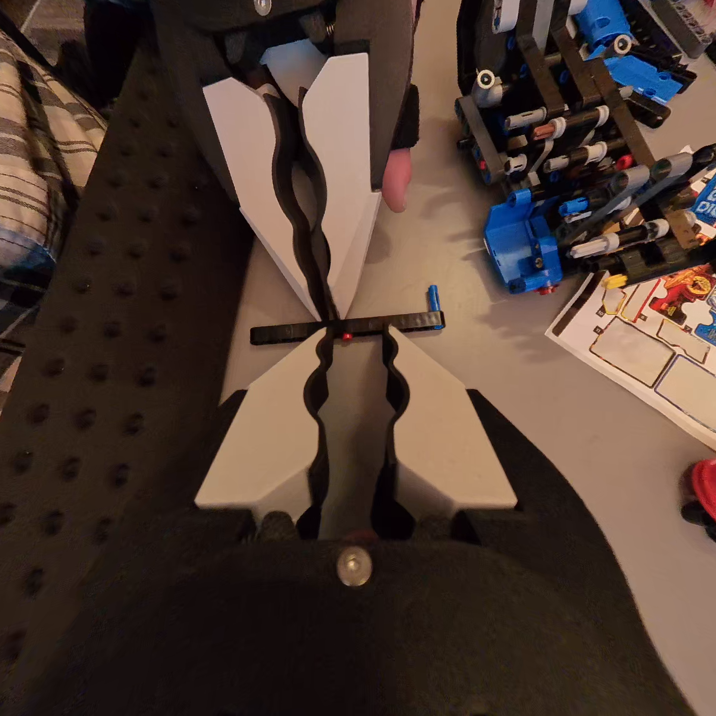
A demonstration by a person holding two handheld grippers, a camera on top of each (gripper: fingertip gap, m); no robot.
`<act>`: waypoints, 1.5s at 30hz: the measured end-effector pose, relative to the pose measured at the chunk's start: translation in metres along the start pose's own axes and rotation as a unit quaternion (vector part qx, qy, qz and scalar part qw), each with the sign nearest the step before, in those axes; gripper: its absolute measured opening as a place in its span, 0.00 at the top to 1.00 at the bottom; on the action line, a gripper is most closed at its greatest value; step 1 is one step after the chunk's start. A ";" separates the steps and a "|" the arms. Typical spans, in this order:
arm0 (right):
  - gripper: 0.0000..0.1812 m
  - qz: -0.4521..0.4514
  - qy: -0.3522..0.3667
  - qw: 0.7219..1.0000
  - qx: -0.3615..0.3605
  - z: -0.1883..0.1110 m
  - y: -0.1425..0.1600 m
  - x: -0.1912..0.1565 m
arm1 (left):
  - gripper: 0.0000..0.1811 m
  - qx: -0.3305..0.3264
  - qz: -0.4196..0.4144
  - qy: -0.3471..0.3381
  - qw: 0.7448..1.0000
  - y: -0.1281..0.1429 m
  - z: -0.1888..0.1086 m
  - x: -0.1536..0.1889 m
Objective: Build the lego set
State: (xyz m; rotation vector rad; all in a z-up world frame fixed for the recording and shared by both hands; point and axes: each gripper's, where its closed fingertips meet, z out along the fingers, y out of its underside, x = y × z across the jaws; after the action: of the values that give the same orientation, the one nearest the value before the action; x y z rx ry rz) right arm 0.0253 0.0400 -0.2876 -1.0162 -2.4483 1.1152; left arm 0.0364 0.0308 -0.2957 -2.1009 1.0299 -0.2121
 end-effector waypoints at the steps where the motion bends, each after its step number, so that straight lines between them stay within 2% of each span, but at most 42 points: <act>1: 0.86 0.003 -0.003 1.000 0.000 0.000 0.000 0.000 | 0.98 0.000 0.002 -0.002 1.000 0.000 0.000 0.000; 3: 0.81 0.016 -0.009 1.000 0.008 -0.001 -0.001 0.000 | 0.96 0.001 0.002 -0.007 1.000 -0.001 0.001 -0.002; 15: 0.78 0.013 -0.007 1.000 -0.003 0.005 -0.001 -0.003 | 0.93 0.004 0.010 -0.017 1.000 -0.004 0.003 -0.003; 20: 0.82 -0.006 0.007 1.000 -0.015 0.004 0.002 -0.001 | 0.93 0.002 0.014 -0.033 0.999 -0.004 0.003 -0.007; 24: 0.80 -0.004 0.005 1.000 -0.022 0.005 0.005 -0.001 | 0.90 0.000 0.015 -0.043 0.999 -0.003 0.002 -0.010; 29: 0.90 -0.025 0.014 0.999 -0.031 0.002 0.007 0.000 | 0.93 0.002 0.014 -0.046 0.999 -0.002 -0.001 -0.013; 31: 0.97 -0.032 0.009 0.999 -0.033 0.001 0.008 -0.002 | 0.84 0.005 0.010 -0.062 0.998 -0.002 -0.005 -0.019; 39: 0.97 -0.056 0.020 0.998 -0.036 0.000 0.009 -0.001 | 0.83 0.009 -0.005 -0.072 0.997 0.000 -0.010 -0.026; 45: 0.97 -0.068 0.041 0.996 -0.030 -0.003 0.006 0.005 | 0.81 0.010 -0.044 -0.044 0.998 0.004 -0.009 -0.022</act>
State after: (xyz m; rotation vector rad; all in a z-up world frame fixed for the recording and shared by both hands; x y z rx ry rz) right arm 0.0262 0.0476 -0.2900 -0.8786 -2.4570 0.9437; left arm 0.0153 0.0404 -0.2881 -2.1203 0.8828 -0.1711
